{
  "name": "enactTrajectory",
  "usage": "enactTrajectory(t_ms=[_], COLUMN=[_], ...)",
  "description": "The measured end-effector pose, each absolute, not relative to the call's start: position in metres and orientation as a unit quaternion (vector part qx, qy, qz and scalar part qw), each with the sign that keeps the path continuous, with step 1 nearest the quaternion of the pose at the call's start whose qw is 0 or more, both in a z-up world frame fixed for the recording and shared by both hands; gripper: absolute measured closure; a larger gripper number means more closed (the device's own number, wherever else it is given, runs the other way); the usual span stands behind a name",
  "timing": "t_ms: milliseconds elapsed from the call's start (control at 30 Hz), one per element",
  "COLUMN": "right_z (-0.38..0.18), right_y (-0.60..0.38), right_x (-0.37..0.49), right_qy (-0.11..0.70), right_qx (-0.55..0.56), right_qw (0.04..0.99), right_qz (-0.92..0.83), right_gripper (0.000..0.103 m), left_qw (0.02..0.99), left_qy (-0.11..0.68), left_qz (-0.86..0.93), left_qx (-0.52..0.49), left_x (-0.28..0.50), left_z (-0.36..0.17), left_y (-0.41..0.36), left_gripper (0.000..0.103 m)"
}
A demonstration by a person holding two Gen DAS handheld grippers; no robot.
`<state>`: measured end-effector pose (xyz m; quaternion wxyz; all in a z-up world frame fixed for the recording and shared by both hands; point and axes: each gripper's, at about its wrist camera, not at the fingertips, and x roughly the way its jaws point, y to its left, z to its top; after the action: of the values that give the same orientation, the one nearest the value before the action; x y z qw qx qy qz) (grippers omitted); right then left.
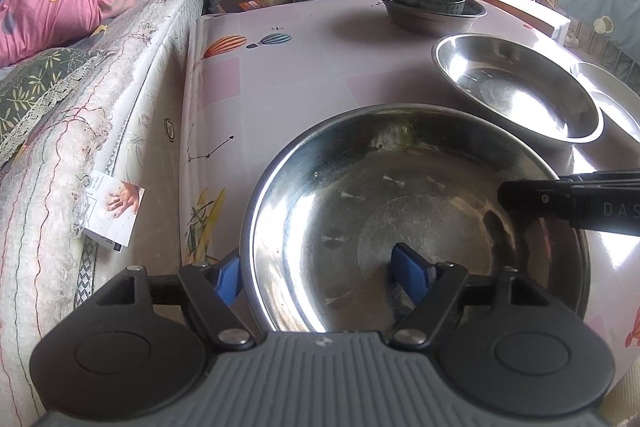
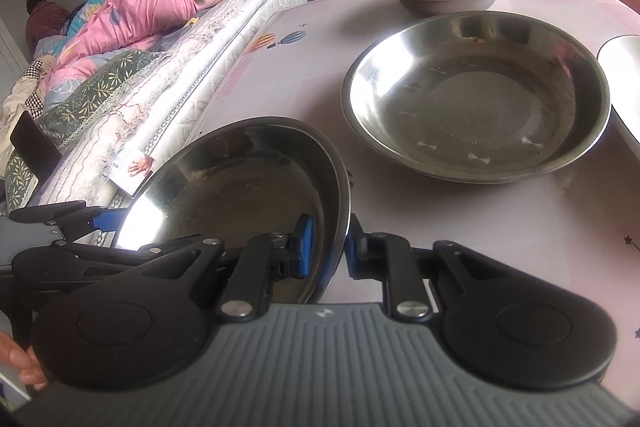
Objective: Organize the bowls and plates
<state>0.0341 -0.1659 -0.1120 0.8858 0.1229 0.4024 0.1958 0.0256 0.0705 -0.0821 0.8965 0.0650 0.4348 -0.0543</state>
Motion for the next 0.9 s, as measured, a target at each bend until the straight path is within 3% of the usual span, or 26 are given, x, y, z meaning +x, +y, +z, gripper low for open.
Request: enactTrajectory(t_ms=[900], right_z=[-0.1082], right_y=[-0.1604], right_x=[0.0296], right_qy=[0.398], right_qx=[0.092], right_qw=[0.893], right_qz=[0.186], right_gripper=[0.086], left_qw=[0.893], left_qy=[0.440], left_qz=[-0.052], left_qx=[0.082], left_x=[0.0206], left_z=[-0.0762], left_y=[0.0628], left_gripper=[0.026])
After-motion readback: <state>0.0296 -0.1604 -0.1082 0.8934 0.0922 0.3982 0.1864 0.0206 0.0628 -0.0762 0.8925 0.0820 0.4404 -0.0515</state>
